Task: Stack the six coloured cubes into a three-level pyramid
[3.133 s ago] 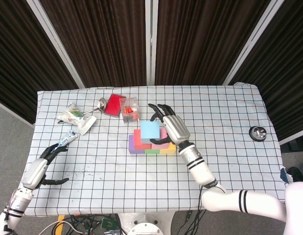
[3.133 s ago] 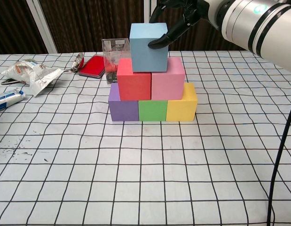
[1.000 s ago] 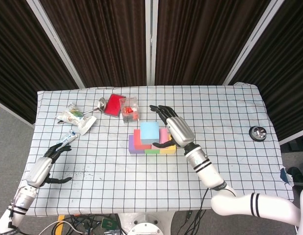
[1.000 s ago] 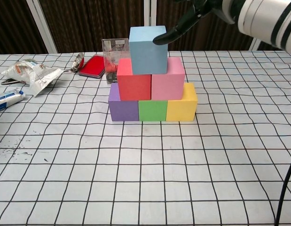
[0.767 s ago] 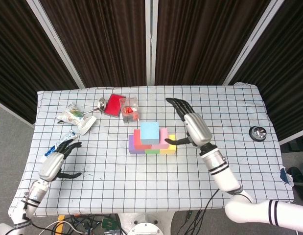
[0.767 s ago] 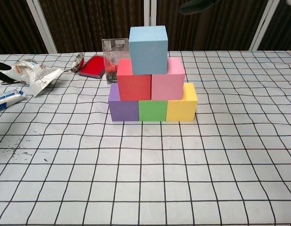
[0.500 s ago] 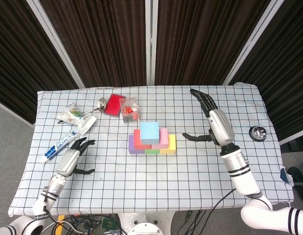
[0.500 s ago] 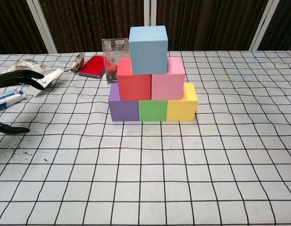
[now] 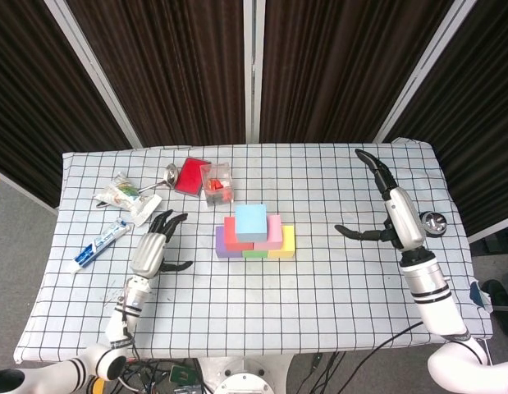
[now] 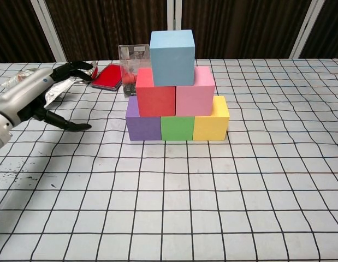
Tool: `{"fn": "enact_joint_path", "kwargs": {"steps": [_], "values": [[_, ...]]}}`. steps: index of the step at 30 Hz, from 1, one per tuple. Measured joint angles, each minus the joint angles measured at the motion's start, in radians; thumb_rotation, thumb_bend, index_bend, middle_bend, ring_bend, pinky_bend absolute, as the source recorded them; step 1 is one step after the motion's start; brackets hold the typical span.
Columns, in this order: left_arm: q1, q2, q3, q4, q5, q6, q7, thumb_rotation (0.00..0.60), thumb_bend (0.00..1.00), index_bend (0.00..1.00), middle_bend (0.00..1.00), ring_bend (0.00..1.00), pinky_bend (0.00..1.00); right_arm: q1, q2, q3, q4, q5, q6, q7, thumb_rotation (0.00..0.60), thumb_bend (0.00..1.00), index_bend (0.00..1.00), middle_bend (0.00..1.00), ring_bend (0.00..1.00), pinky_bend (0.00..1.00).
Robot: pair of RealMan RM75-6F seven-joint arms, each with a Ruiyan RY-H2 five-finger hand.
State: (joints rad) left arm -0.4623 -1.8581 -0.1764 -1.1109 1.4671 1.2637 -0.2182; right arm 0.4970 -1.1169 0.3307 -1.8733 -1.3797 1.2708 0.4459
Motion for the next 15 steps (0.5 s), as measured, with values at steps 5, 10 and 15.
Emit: {"fn": "enact_joint_path", "kwargs": {"steps": [5,10,15], "values": [[-0.029,-0.081,-0.028,0.074,-0.019,0.014,0.009,0.600,0.00,0.11,0.19,0.01,0.07,-0.009,0.010,-0.006,0.017,-0.011,0.001,0.033,0.600,0.00,0.00,0.04,0.00,0.00],[-0.052,-0.139,-0.047,0.139,-0.030,0.027,0.009,0.600,0.00,0.11,0.19,0.01,0.07,-0.011,0.010,-0.014,0.027,-0.022,0.000,0.047,0.600,0.00,0.00,0.04,0.00,0.00],[-0.077,-0.182,-0.059,0.203,-0.035,0.029,0.008,0.600,0.00,0.11,0.19,0.01,0.07,-0.010,0.005,-0.017,0.031,-0.022,-0.004,0.049,0.600,0.00,0.00,0.04,0.00,0.00]]}}
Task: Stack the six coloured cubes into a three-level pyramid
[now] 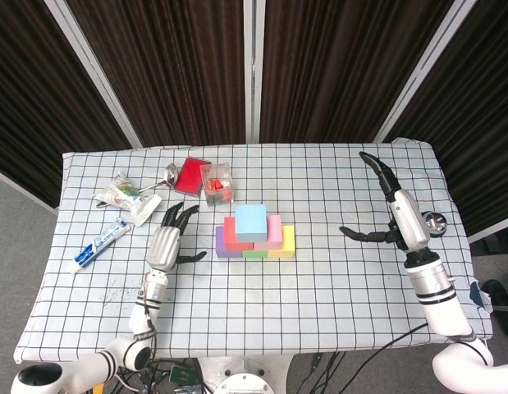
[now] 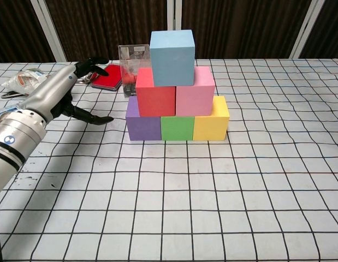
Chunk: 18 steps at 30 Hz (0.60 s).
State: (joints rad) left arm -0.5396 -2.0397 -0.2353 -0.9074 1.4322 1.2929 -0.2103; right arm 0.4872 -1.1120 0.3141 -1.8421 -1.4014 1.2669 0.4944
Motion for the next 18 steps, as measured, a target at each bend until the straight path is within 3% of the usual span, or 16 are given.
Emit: {"fn": "enact_joint_path", "kwargs": {"steps": [10,18], "values": [[-0.057,-0.089,-0.011,0.188,0.000,-0.002,-0.027,0.600,0.00,0.11,0.19,0.01,0.07,0.002,-0.020,-0.007,0.034,-0.004,0.003,-0.014,0.600,0.00,0.00,0.04,0.00,0.00],[-0.080,-0.116,-0.014,0.231,-0.005,0.001,-0.067,0.600,0.00,0.11,0.19,0.01,0.07,0.003,-0.024,-0.011,0.051,0.005,-0.006,-0.003,0.600,0.00,0.00,0.04,0.00,0.00]]}}
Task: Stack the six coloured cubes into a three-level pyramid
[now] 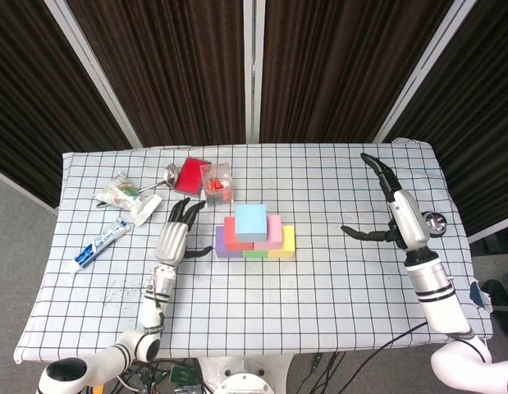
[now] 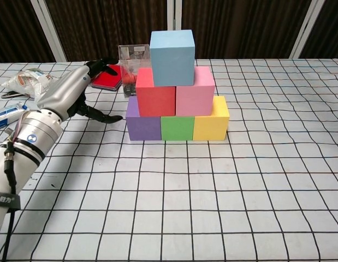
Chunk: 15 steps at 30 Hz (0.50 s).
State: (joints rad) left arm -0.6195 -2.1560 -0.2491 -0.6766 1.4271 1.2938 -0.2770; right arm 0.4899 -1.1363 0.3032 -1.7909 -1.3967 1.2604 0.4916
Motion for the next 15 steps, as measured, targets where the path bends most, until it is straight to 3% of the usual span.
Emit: {"fn": "enact_joint_path", "kwargs": {"steps": [15], "values": [[-0.018,-0.013,0.003,0.004,-0.010,-0.005,-0.005,0.600,0.00,0.11,0.19,0.01,0.07,-0.002,-0.003,-0.003,0.010,0.005,-0.006,0.012,0.600,0.00,0.00,0.04,0.00,0.00]]}}
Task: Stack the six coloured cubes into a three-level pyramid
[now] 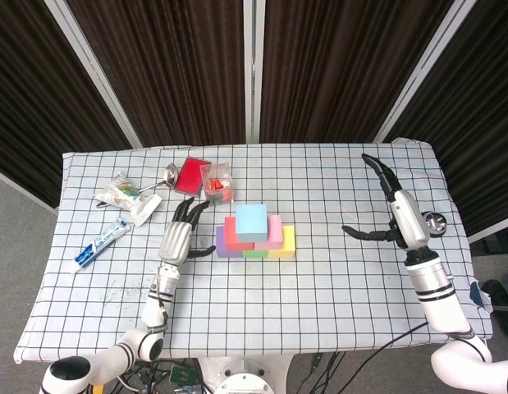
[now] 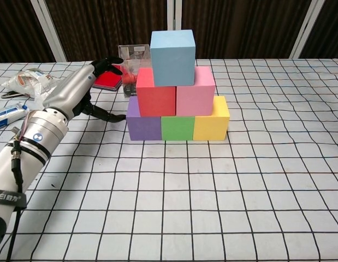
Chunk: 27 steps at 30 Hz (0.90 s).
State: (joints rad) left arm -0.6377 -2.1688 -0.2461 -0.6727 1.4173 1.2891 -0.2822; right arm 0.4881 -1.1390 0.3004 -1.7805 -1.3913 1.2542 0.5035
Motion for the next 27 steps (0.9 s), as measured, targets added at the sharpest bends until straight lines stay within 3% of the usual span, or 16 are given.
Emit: {"fn": "enact_joint_path", "kwargs": {"steps": [18,27], "values": [[0.005,0.014,0.000,-0.008,-0.011,0.014,0.011,0.600,0.00,0.11,0.19,0.01,0.07,-0.003,0.004,0.003,0.000,-0.003,0.004,0.009,0.600,0.00,0.00,0.04,0.00,0.00],[0.080,0.157,0.009,-0.146,0.000,0.116,0.065,0.600,0.00,0.14,0.17,0.01,0.10,-0.028,0.063,-0.024,-0.019,-0.032,0.012,-0.068,0.600,0.01,0.00,0.01,0.00,0.00]]}}
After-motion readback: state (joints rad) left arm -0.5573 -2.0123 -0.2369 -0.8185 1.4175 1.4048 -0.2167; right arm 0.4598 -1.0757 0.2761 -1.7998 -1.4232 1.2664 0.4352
